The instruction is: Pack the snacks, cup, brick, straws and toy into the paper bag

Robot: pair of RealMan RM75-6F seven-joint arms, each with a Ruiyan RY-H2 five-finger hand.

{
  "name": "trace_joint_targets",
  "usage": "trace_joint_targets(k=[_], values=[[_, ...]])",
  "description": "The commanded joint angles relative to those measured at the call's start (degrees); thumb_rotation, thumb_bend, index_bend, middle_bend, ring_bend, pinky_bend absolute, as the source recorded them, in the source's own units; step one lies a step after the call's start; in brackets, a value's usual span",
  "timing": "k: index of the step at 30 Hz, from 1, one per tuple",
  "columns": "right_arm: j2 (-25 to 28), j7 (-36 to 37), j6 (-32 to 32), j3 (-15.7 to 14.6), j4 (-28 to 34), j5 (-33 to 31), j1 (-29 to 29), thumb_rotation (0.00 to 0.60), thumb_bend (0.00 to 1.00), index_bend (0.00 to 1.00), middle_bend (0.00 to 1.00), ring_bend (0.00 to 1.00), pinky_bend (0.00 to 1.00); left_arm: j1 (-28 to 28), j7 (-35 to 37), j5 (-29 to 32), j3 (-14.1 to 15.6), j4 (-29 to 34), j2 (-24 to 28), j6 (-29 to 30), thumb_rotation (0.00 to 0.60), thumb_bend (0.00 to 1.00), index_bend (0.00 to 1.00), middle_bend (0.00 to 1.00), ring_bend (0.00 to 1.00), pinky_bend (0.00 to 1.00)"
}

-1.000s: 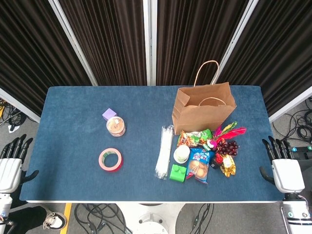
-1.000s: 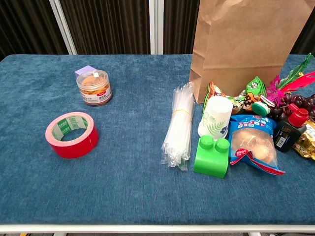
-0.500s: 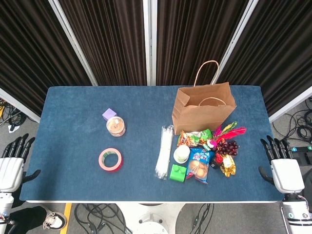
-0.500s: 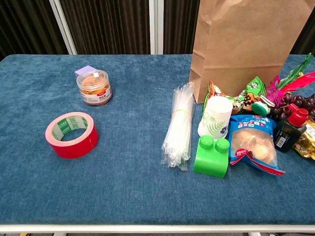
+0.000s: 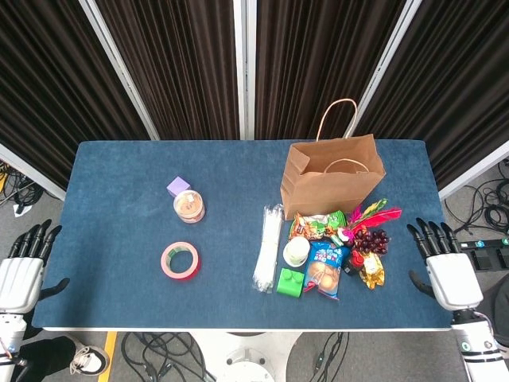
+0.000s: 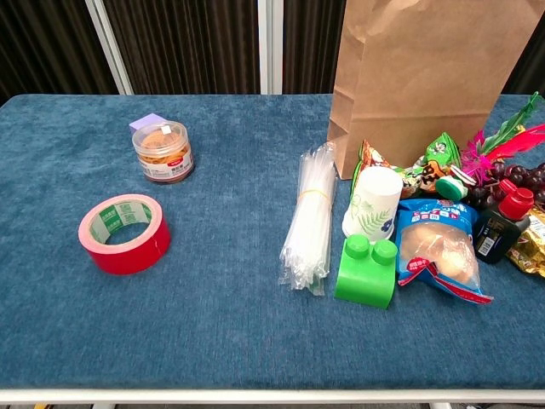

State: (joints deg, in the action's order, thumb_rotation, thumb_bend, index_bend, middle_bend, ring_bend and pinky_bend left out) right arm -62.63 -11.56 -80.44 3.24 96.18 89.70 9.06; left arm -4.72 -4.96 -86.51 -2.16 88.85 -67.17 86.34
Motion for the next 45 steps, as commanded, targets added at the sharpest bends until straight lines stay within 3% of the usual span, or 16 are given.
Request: trace_joint_targets(k=[1,6,12,19,32,45], values=[[-0.2,-3.1,1.0,0.5,0.1,1.2,1.6,0.600,0.18,0.01,0.00,0.00,0.00,0.1,0.2,0.0,0.1,-0.2,0.0,0.0,0.600,0.18,0.11,0.11,0.01,0.14],[-0.7,-10.0,3.2,2.8,-1.3,1.5,5.0,0.600,0.18,0.08,0.06,0.00,0.02,0.1,0.6,-0.2,0.2,-0.5,0.0,0.0,0.600,0.18,0.11,0.11,0.01,0.14],[-0.6,-18.0,9.5,4.1,-5.1,1.4,10.2,0.600,0.18,0.18,0.16,0.09,0.19,0.1,0.9,-0.2,0.4,-1.0,-0.2,-0.2,0.600,0.18,0.11,0.11,0.01,0.14],[-2.5,-26.1,17.4,4.0,-8.4,-1.7,14.8,0.600,0.19,0.20,0.20,0.15,0.27,0.1,1.4,-0.1,0.5,-1.5,-0.5,-0.5,0.600,0.18,0.11,0.11,0.01,0.14],[-9.2,-30.6,19.5,3.7,-14.4,-4.4,18.2,0.600,0.19,0.21,0.22,0.15,0.19,-0.1,1.1,-0.4,0.8,-3.7,-1.7,-0.9,0.600,0.18,0.11,0.11,0.01,0.14],[-13.7,-31.1,22.0,2.7,-19.7,-7.2,20.7,0.600,0.19,0.25,0.24,0.15,0.19,0.2,2.6,-0.4,1.1,-5.8,-2.5,-0.8,0.600,0.18,0.11,0.10,0.01,0.14]])
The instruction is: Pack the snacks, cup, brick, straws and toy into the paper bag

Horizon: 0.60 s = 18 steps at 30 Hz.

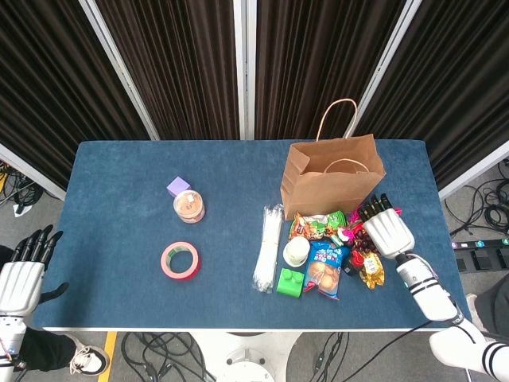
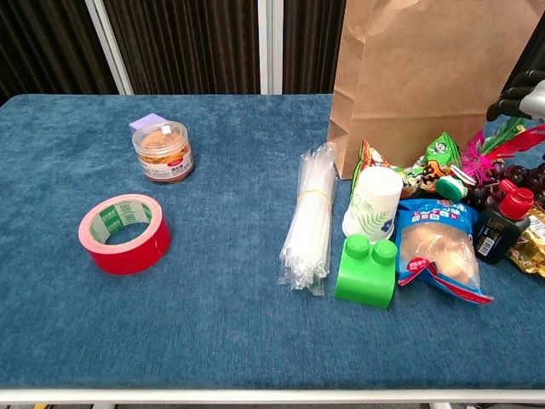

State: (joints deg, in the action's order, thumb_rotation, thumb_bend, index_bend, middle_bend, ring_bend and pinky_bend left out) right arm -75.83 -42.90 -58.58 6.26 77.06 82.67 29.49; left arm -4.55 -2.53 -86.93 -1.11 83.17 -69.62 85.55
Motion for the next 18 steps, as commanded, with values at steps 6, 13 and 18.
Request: trace_joint_targets(k=[6,13,18], values=[[-1.9,0.3,0.2,-1.0,-2.4,-0.3,0.9,0.600,0.19,0.27,0.25,0.15,0.21,0.1,0.3,-0.1,0.1,-1.0,-0.6,0.0,0.600,0.18,0.11,0.11,0.01,0.14],[-3.8,0.7,-0.1,-1.2,-5.0,-0.4,1.7,0.600,0.19,0.30,0.27,0.17,0.24,0.2,0.4,-0.1,0.2,-1.9,-1.1,0.0,0.600,0.18,0.11,0.11,0.01,0.14],[-4.9,0.8,-0.1,-1.4,-6.5,-0.7,2.2,0.600,0.19,0.32,0.28,0.18,0.25,0.2,0.5,-0.1,0.3,-2.2,-1.4,-0.1,0.600,0.18,0.11,0.11,0.01,0.14]])
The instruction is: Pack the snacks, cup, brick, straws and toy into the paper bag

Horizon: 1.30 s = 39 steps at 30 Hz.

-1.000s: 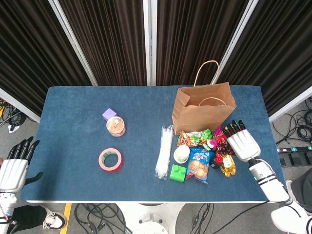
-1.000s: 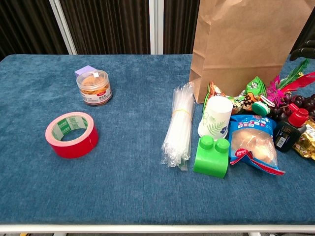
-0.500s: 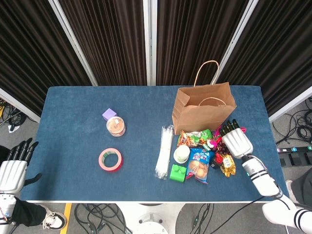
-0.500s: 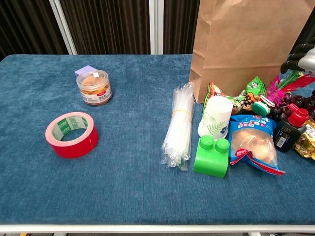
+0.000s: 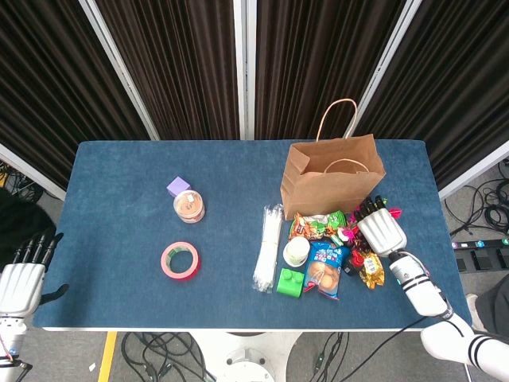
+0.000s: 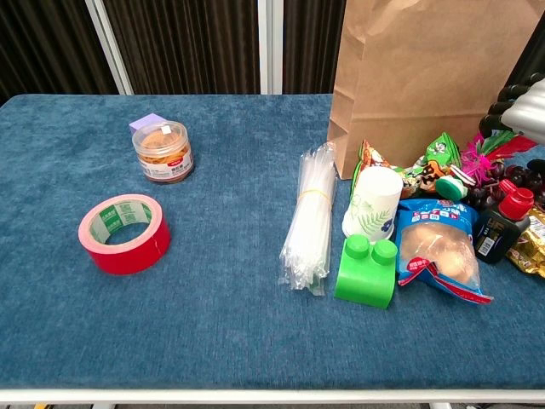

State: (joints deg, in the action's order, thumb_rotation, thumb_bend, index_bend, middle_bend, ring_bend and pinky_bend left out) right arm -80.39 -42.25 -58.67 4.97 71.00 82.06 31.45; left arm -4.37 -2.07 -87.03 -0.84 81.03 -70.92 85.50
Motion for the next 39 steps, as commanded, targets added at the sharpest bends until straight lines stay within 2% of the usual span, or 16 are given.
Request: trace_joint_targets(k=[1,8,20,34,39], values=[[-0.5,0.2,-0.1,-0.1,-0.6,-0.1,0.3,0.600,0.19,0.33,0.29,0.19,0.25,0.0,0.0,0.0,0.0,-0.1,-0.1,0.0,0.600,0.18,0.11,0.11,0.01,0.14],[-2.0,1.5,-0.5,-0.3,-2.6,0.2,0.9,0.600,0.19,0.39,0.34,0.24,0.32,0.0,0.0,0.0,0.0,-0.4,-0.4,-0.1,0.600,0.18,0.11,0.10,0.01,0.14],[-3.4,5.8,-3.5,-0.8,-5.3,2.3,1.0,0.600,0.24,0.64,0.52,0.41,0.51,0.0,0.4,-0.1,0.1,-0.9,-0.6,-0.2,0.600,0.18,0.11,0.11,0.01,0.14],[-3.3,9.7,-5.7,-0.7,-7.1,2.8,0.6,0.600,0.34,0.83,0.66,0.57,0.68,-0.4,-0.2,-0.4,0.4,-0.5,-0.8,-0.9,0.600,0.18,0.11,0.11,0.01,0.14],[-2.7,12.5,-6.7,-0.2,-7.4,2.7,0.3,0.600,0.37,0.87,0.70,0.60,0.71,-0.5,-0.5,-0.4,0.4,-0.2,-0.8,-1.1,0.600,0.18,0.11,0.10,0.01,0.14]])
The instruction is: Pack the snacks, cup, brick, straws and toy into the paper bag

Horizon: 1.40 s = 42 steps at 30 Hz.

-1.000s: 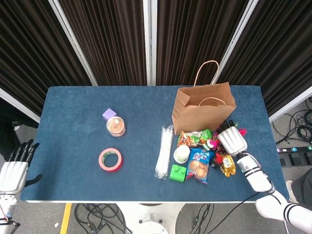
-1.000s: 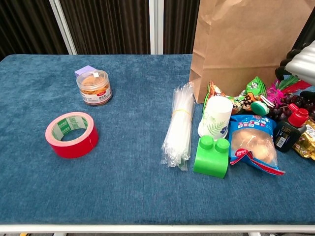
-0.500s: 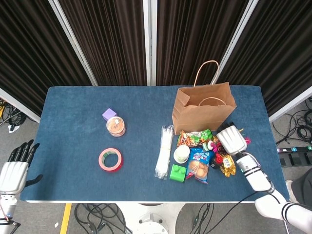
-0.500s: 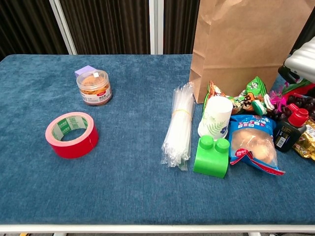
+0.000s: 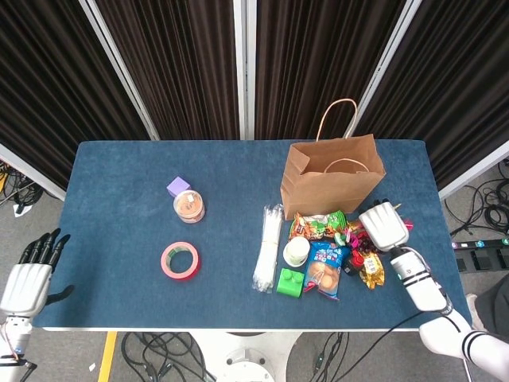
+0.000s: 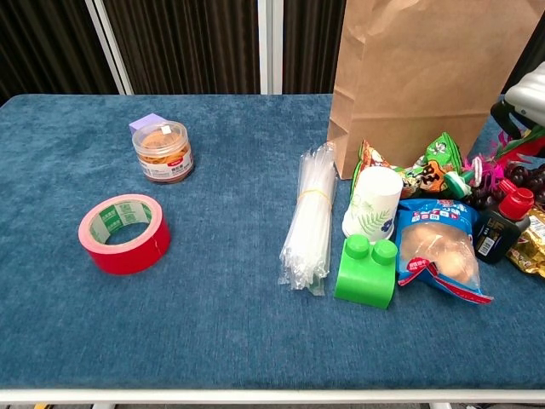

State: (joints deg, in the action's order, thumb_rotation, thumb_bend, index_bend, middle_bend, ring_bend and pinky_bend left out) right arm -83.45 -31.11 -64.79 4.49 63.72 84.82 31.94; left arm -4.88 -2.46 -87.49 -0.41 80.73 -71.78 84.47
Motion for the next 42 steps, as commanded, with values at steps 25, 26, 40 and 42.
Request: trace_joint_targets(k=[25,26,40,42], values=[[15.8,9.0,-9.7,6.1,20.8,0.0,-2.5,0.600,0.40,0.93,0.75,0.65,0.77,-1.0,-2.2,-0.9,0.2,2.6,0.8,-0.6,0.600,0.18,0.11,0.11,0.01,0.14],[16.9,9.2,-10.2,6.5,22.5,0.0,-2.6,0.600,0.40,0.93,0.75,0.65,0.77,-1.0,-2.2,-0.9,0.2,2.8,0.9,-0.6,0.600,0.18,0.11,0.11,0.01,0.14],[30.9,10.6,-15.0,13.0,40.6,-2.3,-4.6,0.600,0.40,0.94,0.75,0.65,0.77,-1.3,-2.3,-1.5,0.4,3.8,1.3,-0.7,0.600,0.18,0.11,0.11,0.01,0.14],[32.6,10.4,-15.4,14.3,42.2,-3.2,-4.6,0.600,0.40,0.94,0.75,0.65,0.77,-1.4,-2.5,-1.7,0.4,4.0,1.3,-0.6,0.600,0.18,0.11,0.11,0.01,0.14]])
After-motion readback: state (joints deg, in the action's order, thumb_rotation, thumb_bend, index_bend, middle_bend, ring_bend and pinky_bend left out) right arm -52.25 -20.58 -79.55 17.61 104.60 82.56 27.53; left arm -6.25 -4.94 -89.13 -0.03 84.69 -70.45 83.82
